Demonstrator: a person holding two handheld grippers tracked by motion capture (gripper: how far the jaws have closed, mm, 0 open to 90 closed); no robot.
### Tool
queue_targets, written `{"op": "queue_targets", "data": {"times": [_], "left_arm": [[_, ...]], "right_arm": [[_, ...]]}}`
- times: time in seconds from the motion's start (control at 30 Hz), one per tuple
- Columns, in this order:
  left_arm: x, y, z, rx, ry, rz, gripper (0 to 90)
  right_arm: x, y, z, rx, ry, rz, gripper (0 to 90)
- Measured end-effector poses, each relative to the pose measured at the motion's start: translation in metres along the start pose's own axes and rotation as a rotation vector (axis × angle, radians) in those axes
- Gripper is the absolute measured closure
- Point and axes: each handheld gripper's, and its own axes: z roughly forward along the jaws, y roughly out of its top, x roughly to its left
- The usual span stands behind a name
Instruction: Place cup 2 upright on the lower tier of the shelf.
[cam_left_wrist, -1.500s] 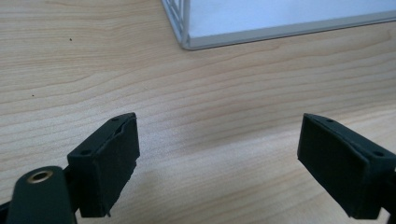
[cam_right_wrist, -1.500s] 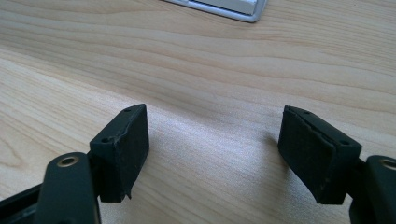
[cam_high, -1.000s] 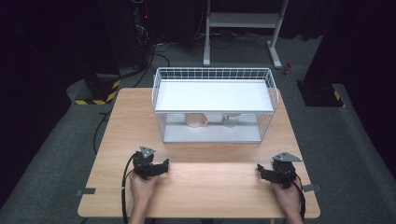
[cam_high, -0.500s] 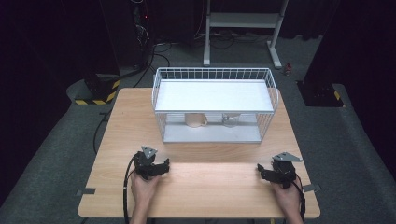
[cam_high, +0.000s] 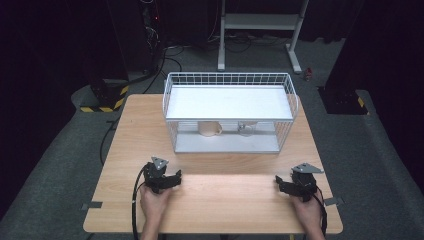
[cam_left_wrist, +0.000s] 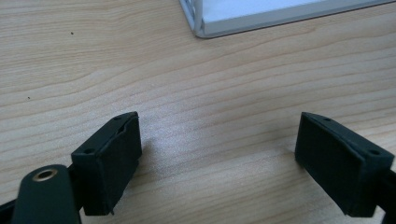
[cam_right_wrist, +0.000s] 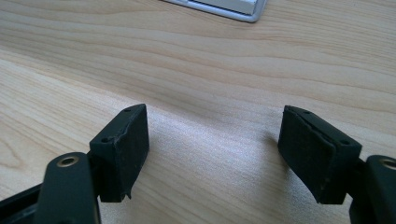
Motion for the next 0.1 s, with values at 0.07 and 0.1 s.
{"op": "queue_targets", "data": {"times": [0.07,0.1], "left_arm": [[0.0,0.0,0.0,0.0,0.0,0.0,14.9],[0.0,0.0,0.0001,-0.001,0.0,0.0,14.9]], "right_arm": [[0.0,0.0,0.0,0.0,0.0,0.0,24.7],[0.0,0.0,0.0,0.0,0.0,0.0,24.8]]}}
